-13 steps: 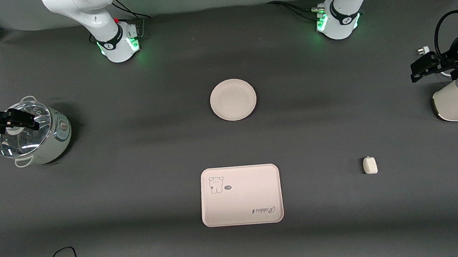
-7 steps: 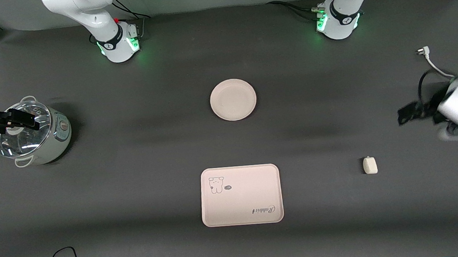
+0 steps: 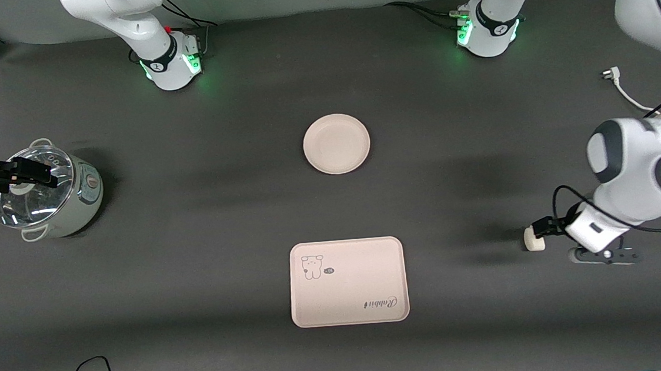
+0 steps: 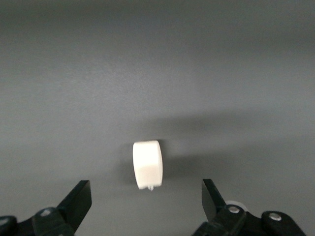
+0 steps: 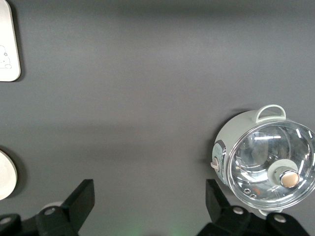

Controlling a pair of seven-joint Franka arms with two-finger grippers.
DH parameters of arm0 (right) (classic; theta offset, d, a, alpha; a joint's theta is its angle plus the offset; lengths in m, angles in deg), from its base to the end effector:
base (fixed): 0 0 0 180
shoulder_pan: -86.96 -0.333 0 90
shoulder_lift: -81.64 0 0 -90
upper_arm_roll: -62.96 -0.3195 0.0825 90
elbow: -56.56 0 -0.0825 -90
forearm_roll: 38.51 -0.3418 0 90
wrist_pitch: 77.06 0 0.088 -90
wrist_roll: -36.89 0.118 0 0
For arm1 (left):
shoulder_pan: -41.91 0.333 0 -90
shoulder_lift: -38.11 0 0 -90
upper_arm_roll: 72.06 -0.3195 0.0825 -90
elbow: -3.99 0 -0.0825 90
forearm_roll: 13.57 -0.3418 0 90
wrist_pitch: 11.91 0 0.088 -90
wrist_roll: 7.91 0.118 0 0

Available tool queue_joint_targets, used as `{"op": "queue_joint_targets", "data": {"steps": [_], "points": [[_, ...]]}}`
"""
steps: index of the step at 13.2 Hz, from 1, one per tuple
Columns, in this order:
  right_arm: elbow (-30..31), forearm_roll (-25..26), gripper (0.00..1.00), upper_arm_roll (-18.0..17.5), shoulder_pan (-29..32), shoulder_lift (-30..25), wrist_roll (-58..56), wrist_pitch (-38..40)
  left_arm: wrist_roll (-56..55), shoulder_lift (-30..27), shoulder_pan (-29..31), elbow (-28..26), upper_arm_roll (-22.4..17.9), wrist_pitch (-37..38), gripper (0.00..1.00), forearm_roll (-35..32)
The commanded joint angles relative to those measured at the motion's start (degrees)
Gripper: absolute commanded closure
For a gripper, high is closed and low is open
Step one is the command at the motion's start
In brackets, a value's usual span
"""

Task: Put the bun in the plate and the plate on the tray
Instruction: 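Close the left gripper on the white bun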

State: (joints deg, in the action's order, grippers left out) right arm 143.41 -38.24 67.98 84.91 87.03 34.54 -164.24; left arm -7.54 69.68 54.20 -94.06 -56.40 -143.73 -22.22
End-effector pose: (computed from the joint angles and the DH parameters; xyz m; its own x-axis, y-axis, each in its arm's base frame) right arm 0.5334 -0.0260 0.5873 0.9960 -0.0112 -0.0883 -0.0104 -0.9999 0.0093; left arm 0.6466 -0.0126 0.3038 0.9909 -0.1185 0.0630 -0.1202 -0.9925 0.0230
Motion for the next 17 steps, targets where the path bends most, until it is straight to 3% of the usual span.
{"op": "queue_joint_targets", "data": {"steps": [1,4,6,7,9,10,11,14,17], "points": [[0.16,0.96,0.0,0.34,-0.59,-0.47,0.68,0.26,-2.73,2.52,-0.25,-2.4,-0.19,-3.79,0.01,-5.83],[0.08,0.96,0.0,0.34,-0.59,-0.47,0.68,0.26,-2.92,5.08,-0.25,-2.49,-0.19,-5.72,0.06,-7.26],[0.16,0.96,0.0,0.34,-0.5,-0.47,0.59,0.26,-3.01,6.22,-0.51,-2.49,-0.27,-7.74,0.16,-7.26],[0.16,0.96,0.0,0.34,-0.5,-0.47,0.59,0.26,-3.27,6.75,-0.6,-2.49,-0.27,-9.06,0.31,-7.35],[0.16,0.96,0.0,0.34,-0.5,-0.47,0.59,0.26,-3.53,7.02,-0.6,-2.49,-0.27,-8.98,0.79,-8.49],[0.16,0.96,0.0,0.34,-0.5,-0.47,0.59,0.26,-3.62,7.02,-0.6,-2.49,-0.27,-8.72,0.96,-8.67],[0.16,0.96,0.0,0.34,-0.5,-0.38,0.59,0.26,-3.62,7.02,-0.69,-2.4,-0.27,-8.54,1.0,-8.67],[0.25,0.96,0.0,0.34,-0.5,-0.38,0.59,0.26,-3.88,6.23,-0.6,-2.4,-0.19,-7.41,1.0,-8.67],[0.25,0.96,0.0,0.34,-0.5,-0.38,0.59,0.26,-12.03,-0.69,-3.13,-1.09,2.0,5.47,1.0,-7.79]]}}
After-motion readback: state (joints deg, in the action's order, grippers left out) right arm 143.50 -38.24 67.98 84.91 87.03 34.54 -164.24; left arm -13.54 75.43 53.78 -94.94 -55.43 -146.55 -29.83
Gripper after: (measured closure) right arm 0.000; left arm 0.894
